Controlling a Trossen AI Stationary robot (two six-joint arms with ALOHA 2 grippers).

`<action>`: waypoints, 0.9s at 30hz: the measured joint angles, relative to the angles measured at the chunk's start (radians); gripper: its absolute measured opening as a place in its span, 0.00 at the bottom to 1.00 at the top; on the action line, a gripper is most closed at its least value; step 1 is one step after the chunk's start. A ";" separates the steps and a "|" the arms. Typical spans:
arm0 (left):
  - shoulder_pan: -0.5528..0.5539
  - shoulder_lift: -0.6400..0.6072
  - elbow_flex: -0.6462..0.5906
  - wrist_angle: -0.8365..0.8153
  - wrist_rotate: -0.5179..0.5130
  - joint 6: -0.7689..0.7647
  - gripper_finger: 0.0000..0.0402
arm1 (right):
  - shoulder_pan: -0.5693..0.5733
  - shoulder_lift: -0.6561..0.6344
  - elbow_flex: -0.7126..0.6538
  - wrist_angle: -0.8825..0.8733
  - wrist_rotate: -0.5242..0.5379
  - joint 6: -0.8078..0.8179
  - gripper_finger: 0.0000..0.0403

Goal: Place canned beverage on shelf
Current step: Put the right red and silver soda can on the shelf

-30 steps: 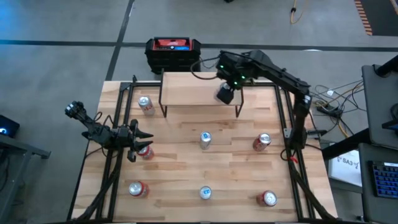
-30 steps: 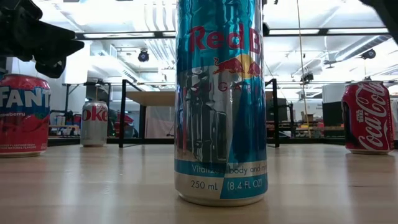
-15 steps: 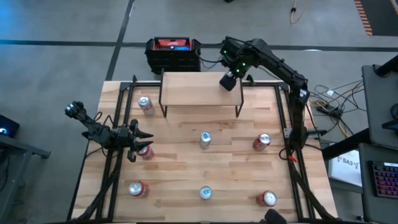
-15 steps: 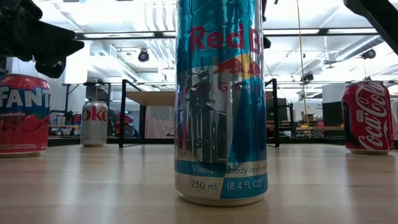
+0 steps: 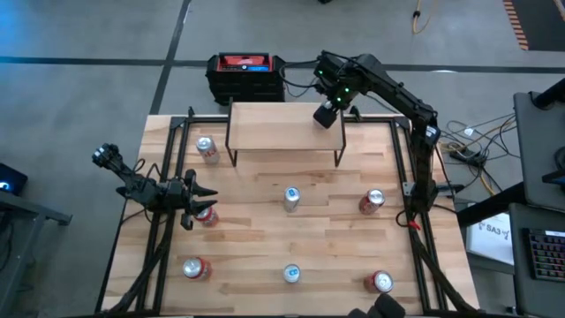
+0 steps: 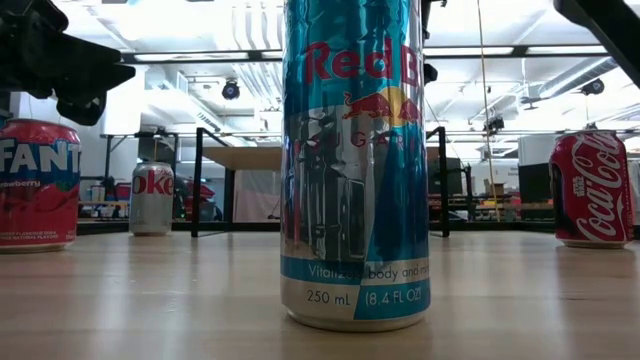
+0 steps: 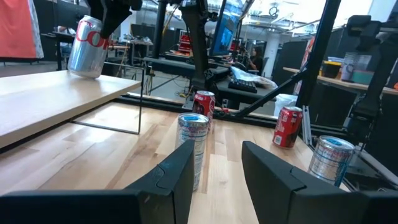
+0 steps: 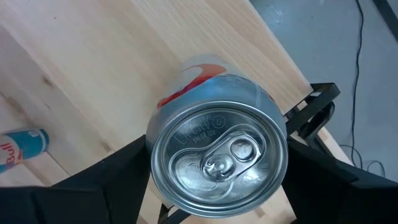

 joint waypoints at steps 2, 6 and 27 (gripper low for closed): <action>0.000 0.000 0.000 0.000 0.000 0.000 0.29 | 0.000 0.000 -0.005 0.001 0.000 0.000 0.74; 0.000 0.000 0.000 0.000 0.000 0.000 0.29 | 0.000 -0.001 -0.006 0.000 0.000 0.015 0.75; 0.000 0.000 0.000 0.000 0.000 0.000 0.29 | 0.000 -0.001 0.006 -0.006 -0.008 0.063 0.91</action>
